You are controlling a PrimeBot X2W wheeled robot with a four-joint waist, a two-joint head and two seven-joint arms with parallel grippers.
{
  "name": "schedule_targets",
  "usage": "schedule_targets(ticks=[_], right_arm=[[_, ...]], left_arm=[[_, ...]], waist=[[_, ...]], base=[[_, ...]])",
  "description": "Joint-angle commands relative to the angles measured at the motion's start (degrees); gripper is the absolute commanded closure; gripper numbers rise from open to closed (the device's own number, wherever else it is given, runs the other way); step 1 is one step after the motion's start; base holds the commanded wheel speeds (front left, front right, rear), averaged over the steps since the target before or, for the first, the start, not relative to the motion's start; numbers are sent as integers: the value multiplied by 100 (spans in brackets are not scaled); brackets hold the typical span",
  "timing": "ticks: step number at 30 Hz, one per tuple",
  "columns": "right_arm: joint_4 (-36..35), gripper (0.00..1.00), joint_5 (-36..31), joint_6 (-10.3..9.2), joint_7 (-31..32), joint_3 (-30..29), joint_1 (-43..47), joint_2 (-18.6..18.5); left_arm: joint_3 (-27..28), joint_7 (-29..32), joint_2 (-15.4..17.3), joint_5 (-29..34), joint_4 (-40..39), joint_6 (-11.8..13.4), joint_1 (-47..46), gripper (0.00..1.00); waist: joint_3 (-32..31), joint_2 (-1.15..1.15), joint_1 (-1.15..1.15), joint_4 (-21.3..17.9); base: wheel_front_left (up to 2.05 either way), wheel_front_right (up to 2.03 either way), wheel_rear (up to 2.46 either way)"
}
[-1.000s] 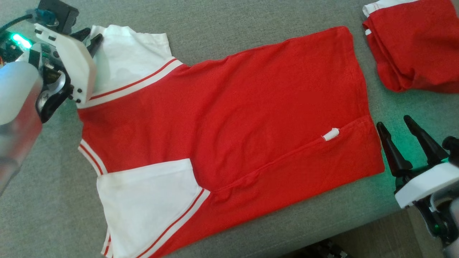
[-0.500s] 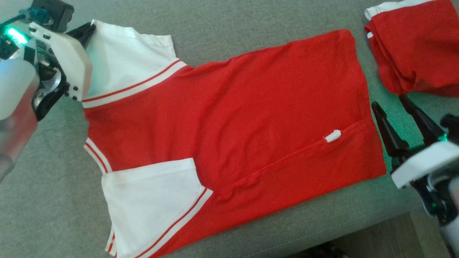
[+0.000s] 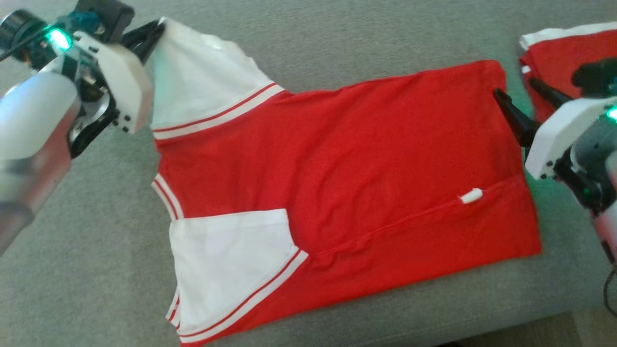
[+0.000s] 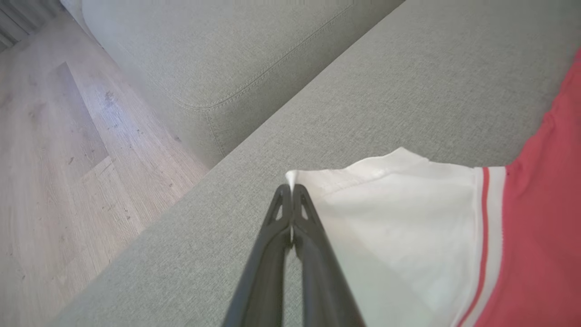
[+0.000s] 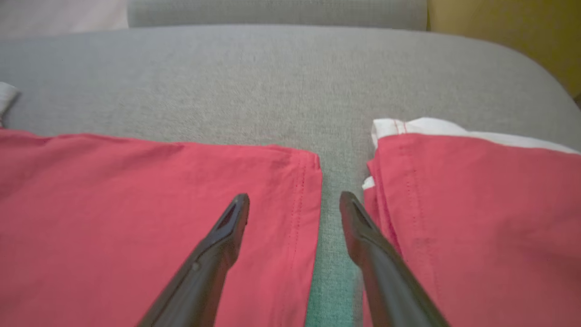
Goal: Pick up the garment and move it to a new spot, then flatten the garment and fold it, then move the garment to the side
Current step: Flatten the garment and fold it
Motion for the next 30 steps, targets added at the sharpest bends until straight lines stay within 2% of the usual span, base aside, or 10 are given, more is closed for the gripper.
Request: schedule_targets(ticks=[1,11,13,18,21,23,25,28,29,30], right_arm=[[16,0,37,-4,66,62,-106,-82],[1271,0,172,-4,115,384,-954,98],[1472,9,71,-4,76,515,-1089,83],[1892,15,28,-4,54,708,-1366,133],[2093,27,24,-4,-7,788,-1495,116],[2204,44,7,-4,-43,864,-1561,98],[2285,51,37,-4,-90,934,-1610,83],[2397,76,95,-4,-158,1025,-1669,63],[2397,76,95,-4,-158,1025,-1669,63],[2464,100,130,-4,-198,1100,-1713,44]], left_arm=[[180,-51,162,-12,-122,10,-387,100],[110,-20,252,101,-585,10,-487,100],[107,-15,264,106,-644,10,-498,100],[104,14,291,158,-759,10,-523,100],[103,24,291,194,-797,10,-532,100],[103,27,294,206,-806,10,-529,100],[103,26,294,205,-810,10,-530,100],[103,6,300,201,-799,10,-530,100],[103,6,300,201,-799,10,-530,100],[103,-6,310,200,-791,10,-533,100]], waist=[[26,0,0,86],[41,0,0,368],[48,0,0,406],[102,0,0,474],[132,0,0,506],[143,0,0,520],[156,0,0,536],[170,0,0,552],[170,0,0,552],[182,0,0,558]], base=[[0,0,0],[0,0,0],[0,0,0],[0,0,0],[0,0,0],[0,0,0],[0,0,0],[0,0,0],[0,0,0],[0,0,0]])
